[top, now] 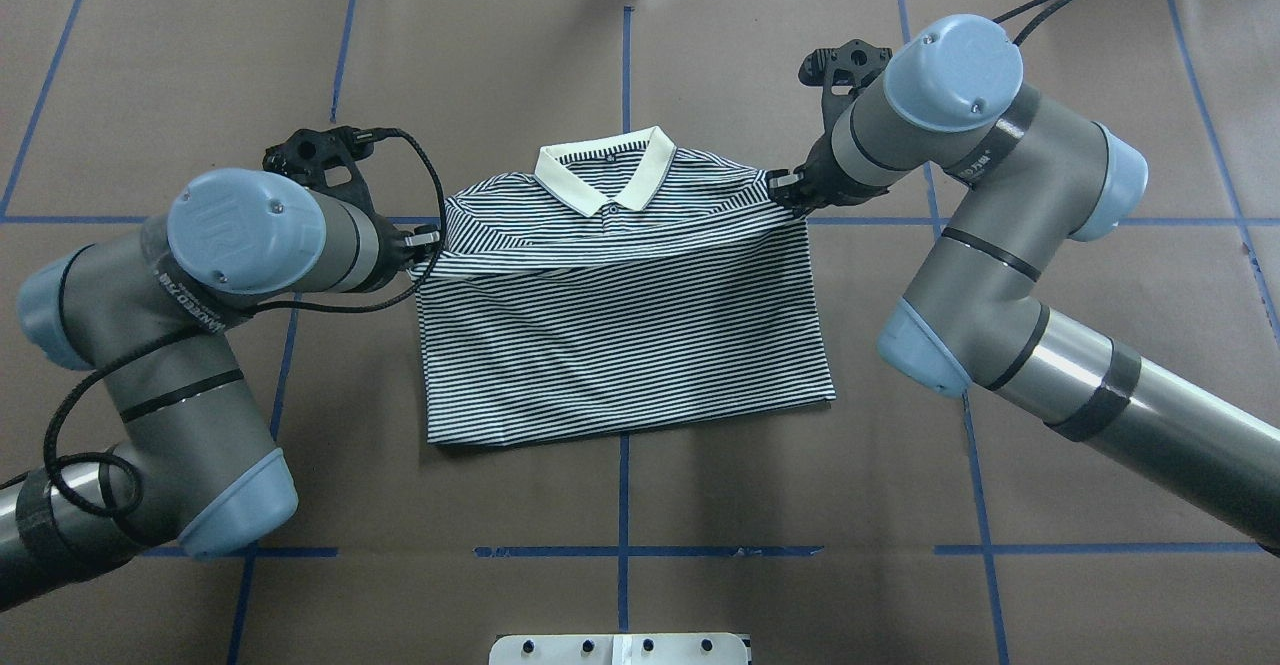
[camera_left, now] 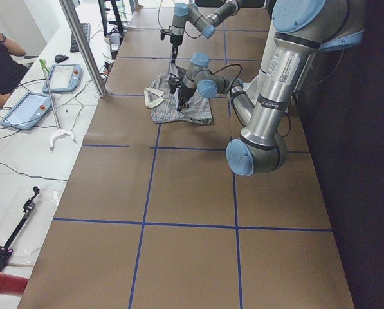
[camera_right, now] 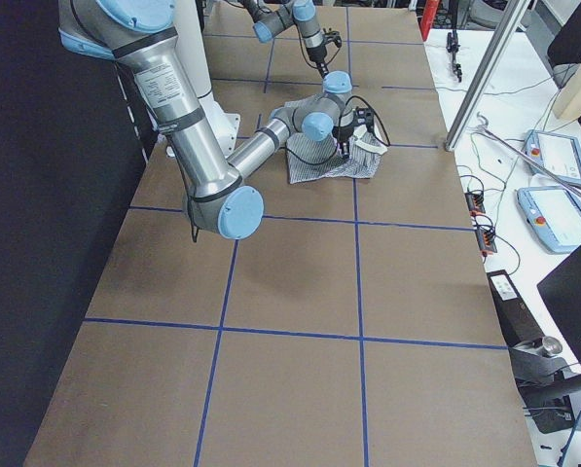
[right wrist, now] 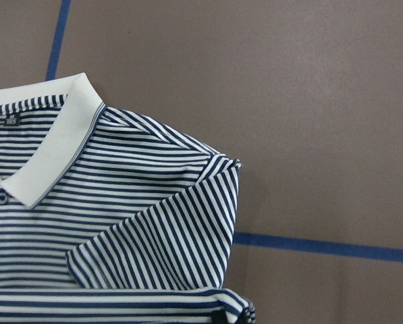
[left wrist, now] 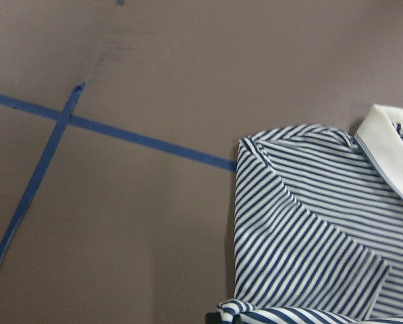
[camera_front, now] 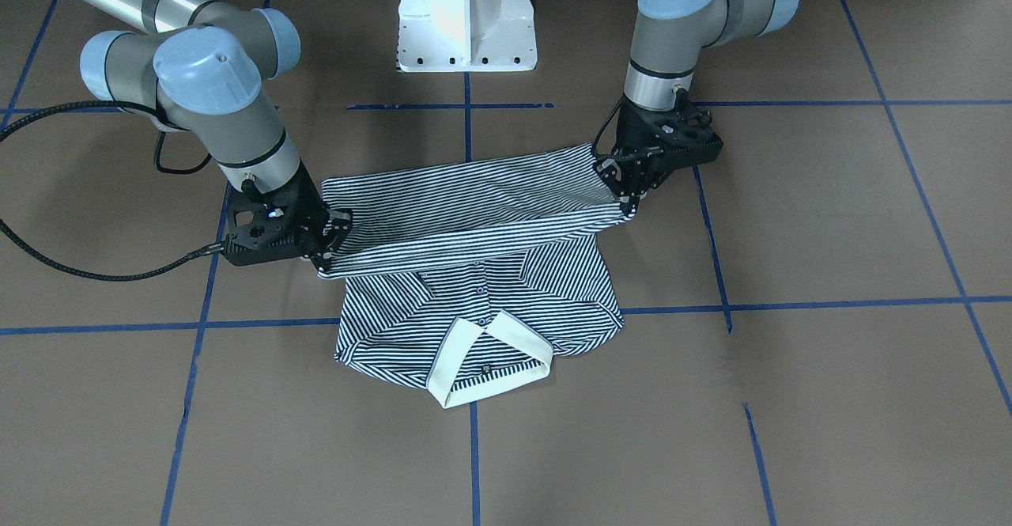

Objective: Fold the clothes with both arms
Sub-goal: 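Lift the hem with both grippers and fold it toward the collar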

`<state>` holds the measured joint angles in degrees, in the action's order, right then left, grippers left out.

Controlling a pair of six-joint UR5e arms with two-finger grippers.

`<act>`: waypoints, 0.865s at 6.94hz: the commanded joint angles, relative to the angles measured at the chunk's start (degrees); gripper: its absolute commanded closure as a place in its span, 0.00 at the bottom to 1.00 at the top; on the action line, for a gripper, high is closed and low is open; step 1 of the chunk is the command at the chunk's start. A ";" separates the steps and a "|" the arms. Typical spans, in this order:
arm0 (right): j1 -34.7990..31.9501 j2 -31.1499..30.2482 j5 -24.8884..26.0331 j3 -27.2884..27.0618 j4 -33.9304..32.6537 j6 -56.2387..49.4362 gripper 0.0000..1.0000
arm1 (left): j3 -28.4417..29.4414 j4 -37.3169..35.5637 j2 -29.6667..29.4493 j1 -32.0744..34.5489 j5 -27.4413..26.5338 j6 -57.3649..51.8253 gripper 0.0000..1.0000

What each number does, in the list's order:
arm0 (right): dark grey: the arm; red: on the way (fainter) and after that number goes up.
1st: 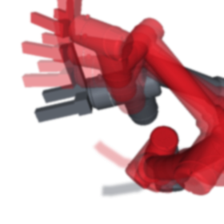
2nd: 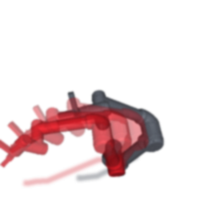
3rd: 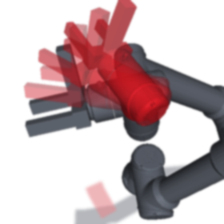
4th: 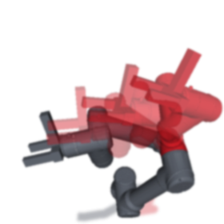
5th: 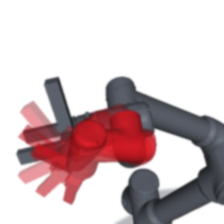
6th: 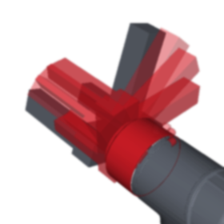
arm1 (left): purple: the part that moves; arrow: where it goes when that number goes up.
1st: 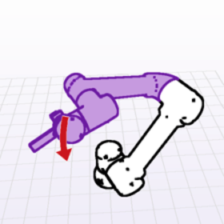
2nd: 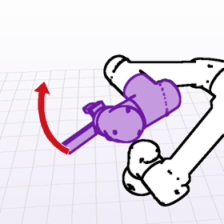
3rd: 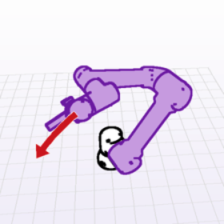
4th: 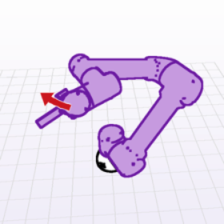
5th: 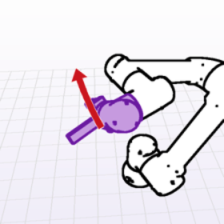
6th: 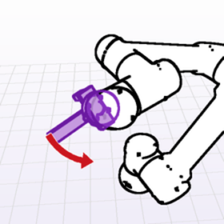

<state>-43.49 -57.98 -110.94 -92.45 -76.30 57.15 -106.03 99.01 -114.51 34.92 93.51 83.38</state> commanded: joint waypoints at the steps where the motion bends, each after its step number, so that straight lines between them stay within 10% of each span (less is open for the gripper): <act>1: -1.95 5.74 -0.94 10.84 4.39 -0.02 1.00 | 8.08 5.47 -1.76 3.21 0.01 -2.33 1.00; 6: -4.05 9.28 -1.29 19.33 9.68 0.15 1.00 | 17.50 10.06 -6.06 4.19 -0.08 -2.43 1.00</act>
<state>-47.05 -49.17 -112.06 -73.54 -66.74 57.27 -90.89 108.87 -119.00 39.08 93.50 80.95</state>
